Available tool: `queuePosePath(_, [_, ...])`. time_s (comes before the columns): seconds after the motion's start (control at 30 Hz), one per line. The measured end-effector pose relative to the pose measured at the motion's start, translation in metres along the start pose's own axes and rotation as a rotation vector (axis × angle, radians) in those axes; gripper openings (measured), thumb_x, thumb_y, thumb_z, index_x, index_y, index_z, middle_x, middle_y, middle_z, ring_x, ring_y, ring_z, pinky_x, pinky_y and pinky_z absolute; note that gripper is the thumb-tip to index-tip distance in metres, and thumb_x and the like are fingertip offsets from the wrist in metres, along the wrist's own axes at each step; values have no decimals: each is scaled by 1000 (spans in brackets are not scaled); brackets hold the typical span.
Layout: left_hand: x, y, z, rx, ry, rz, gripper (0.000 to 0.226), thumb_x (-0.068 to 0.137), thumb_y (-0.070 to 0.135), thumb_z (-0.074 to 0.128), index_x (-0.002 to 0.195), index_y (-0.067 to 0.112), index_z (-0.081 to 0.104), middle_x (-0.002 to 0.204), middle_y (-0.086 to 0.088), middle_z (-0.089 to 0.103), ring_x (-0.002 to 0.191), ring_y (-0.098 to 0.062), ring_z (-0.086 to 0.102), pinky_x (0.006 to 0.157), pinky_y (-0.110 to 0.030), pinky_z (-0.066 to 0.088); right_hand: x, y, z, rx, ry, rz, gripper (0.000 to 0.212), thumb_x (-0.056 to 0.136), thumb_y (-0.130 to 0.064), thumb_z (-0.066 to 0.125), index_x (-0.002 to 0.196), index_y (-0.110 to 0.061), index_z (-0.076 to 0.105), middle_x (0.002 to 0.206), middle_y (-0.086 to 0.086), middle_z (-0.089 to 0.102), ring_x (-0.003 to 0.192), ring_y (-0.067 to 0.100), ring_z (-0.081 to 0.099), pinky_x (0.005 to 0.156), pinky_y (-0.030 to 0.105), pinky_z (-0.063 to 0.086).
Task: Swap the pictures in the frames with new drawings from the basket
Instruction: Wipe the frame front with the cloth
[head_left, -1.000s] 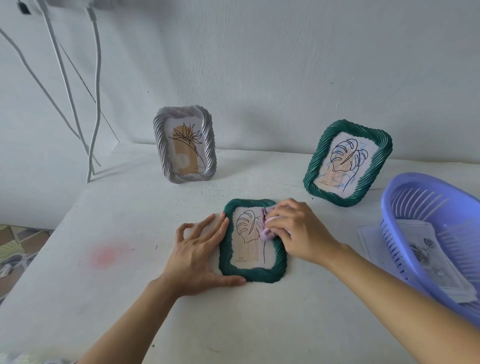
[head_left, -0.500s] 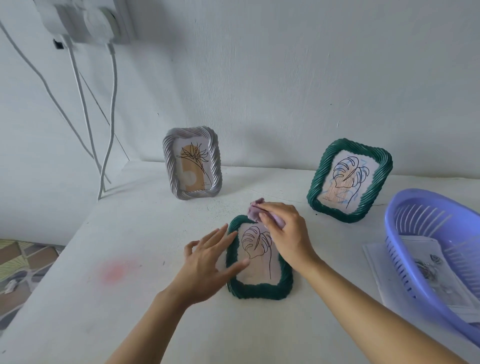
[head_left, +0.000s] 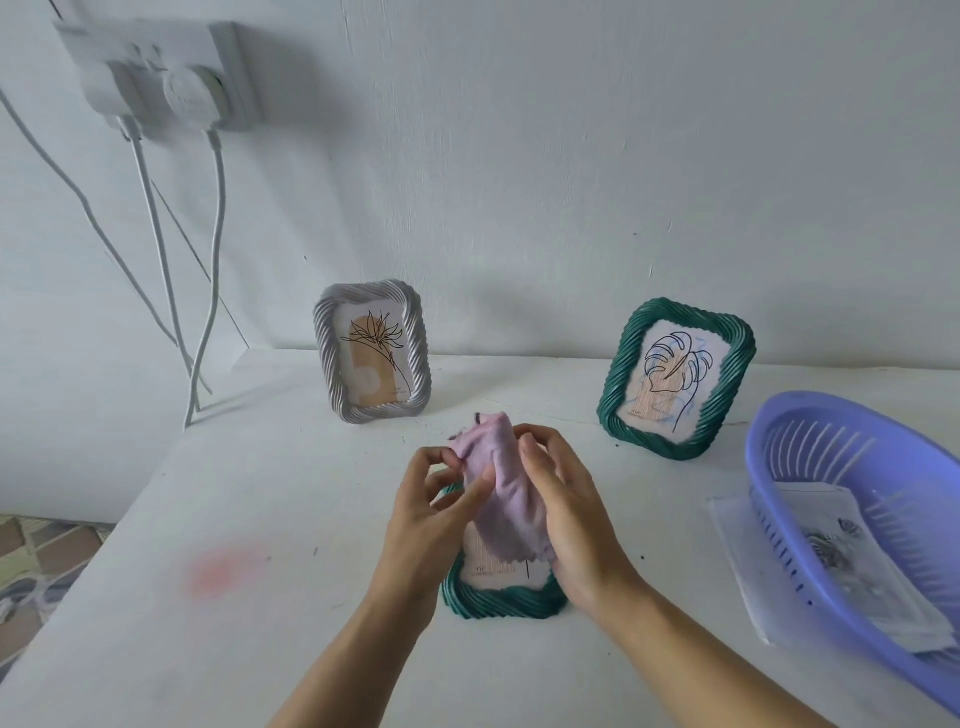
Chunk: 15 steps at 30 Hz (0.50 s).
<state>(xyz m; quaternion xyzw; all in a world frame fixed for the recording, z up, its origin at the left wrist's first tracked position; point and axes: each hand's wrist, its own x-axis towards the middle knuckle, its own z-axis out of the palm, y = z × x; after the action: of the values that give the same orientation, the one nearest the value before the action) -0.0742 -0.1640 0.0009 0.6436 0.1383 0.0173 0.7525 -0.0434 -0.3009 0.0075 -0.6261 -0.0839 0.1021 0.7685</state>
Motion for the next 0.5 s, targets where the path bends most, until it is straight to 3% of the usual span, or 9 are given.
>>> queuePosePath(0.07, [0,-1,-5,-28,20,-49,49,73,28,80,109,16,50,102,-12,74,92,-33,73,79,-45,59,-3,-2,1,-52,-68,-12,26,95,-38,60,115,-20,62,110,1,72,106,15,68,86,27,54])
queuePosePath(0.13, [-2,-2,-8,-34,29,-66,61,67,28,83,117,16,49,103,-15,75,95,-34,72,87,-48,57,-5,-3,3,-107,-97,-65,20,96,-25,62,113,-14,63,108,3,73,104,15,69,85,25,54])
queuePosePath(0.27, [-9,6,-18,-61,-97,-58,42,85,28,75,123,12,64,114,-15,72,109,-33,68,95,-48,51,-3,-4,6,-138,-63,-109,14,101,-24,55,99,-15,65,93,4,71,93,15,67,80,25,51])
queuePosePath(0.4, [-17,21,-32,-60,-122,-26,35,98,31,53,123,11,68,120,-14,70,116,-32,64,102,-51,45,3,-3,5,-260,-40,-139,25,95,-43,59,98,-20,68,97,2,69,99,20,65,89,41,53])
queuePosePath(0.5, [-20,34,-40,-9,-75,62,30,100,27,53,125,17,65,120,-11,71,113,-27,67,98,-47,50,5,-6,5,-291,-99,-167,19,97,-33,61,91,-17,69,88,-1,70,91,15,65,83,24,49])
